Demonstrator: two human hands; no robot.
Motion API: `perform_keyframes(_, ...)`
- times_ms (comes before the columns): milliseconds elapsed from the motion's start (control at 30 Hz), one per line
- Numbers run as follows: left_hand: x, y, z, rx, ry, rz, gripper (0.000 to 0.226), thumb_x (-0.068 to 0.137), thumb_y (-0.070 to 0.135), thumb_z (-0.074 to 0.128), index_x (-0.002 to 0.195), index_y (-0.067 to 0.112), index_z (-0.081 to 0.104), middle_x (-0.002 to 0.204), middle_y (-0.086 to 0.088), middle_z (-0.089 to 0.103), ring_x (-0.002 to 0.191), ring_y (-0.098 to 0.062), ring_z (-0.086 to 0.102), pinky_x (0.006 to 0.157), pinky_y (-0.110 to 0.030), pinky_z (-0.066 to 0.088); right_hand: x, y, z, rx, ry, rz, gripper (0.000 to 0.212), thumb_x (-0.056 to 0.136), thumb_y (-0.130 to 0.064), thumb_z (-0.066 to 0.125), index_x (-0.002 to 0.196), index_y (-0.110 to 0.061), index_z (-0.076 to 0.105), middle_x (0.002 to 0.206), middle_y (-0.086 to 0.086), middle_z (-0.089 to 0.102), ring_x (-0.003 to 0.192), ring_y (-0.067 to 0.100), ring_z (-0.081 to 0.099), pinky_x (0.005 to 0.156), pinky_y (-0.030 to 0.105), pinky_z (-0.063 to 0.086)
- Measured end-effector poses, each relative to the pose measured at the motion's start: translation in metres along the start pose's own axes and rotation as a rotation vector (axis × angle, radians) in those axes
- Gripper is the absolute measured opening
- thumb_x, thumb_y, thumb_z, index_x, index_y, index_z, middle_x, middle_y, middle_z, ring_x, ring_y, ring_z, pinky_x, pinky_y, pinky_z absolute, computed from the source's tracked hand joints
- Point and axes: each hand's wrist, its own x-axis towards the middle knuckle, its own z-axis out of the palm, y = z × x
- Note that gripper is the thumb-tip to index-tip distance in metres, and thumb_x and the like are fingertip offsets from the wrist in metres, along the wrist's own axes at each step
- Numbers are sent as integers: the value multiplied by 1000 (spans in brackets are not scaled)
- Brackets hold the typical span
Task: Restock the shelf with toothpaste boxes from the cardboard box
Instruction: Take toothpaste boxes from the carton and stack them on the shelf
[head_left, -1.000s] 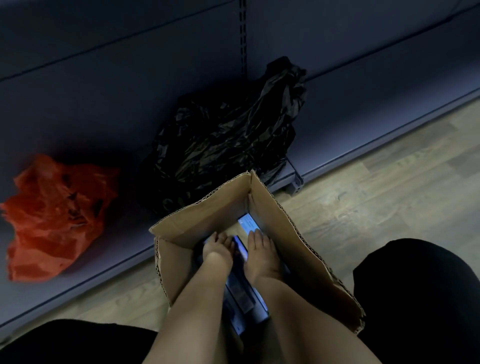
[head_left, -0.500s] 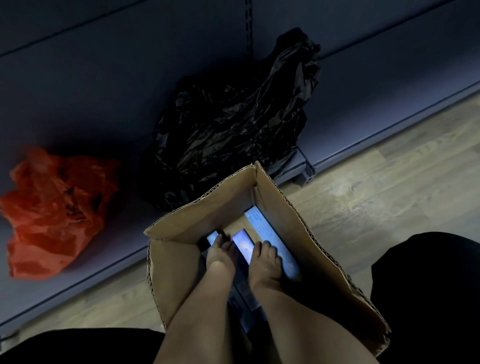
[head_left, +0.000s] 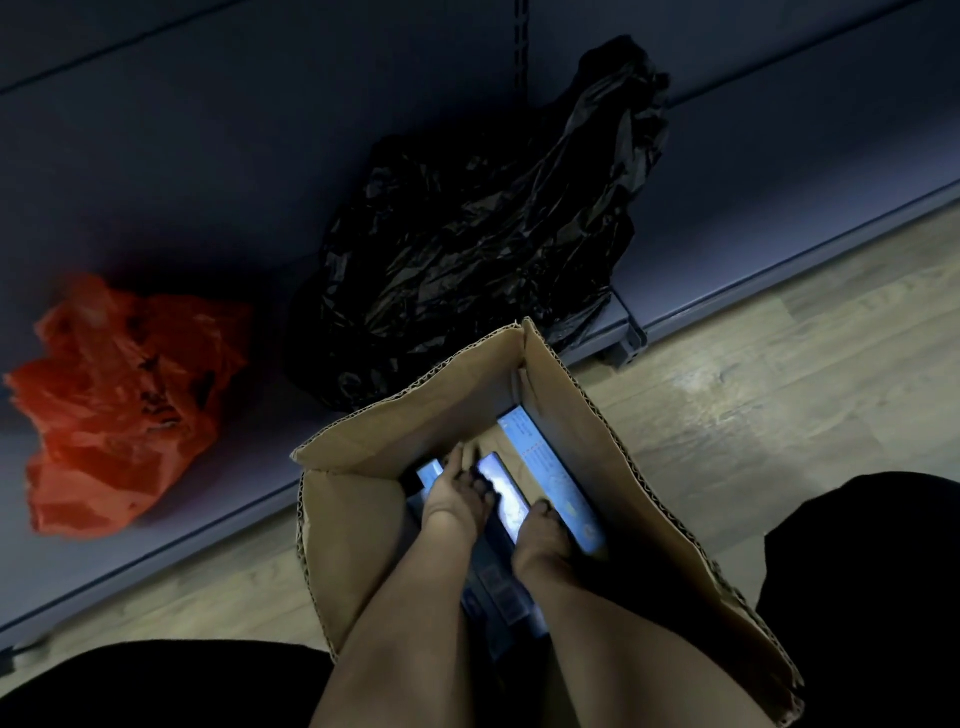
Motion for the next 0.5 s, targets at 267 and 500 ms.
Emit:
perform_keyframes(267, 7, -2, 2, -10, 36, 24, 59, 101, 33, 34, 152, 20, 7, 159, -5, 8, 146, -26, 3, 116, -52, -9, 4, 1, -1, -229, -66, -47, 41, 98, -11, 43, 137, -5, 35, 140, 12, 33, 127, 25, 42, 105, 33, 36)
perform_keyframes(500, 17, -2, 9, -229, 10, -16, 54, 103, 19, 29, 152, 11, 6, 156, -13, 20, 145, -32, 10, 118, -48, -1, 2, -1, -5, -253, -45, -35, 48, 93, -11, 49, 138, -4, 33, 140, 11, 41, 130, 26, 42, 105, 36, 37)
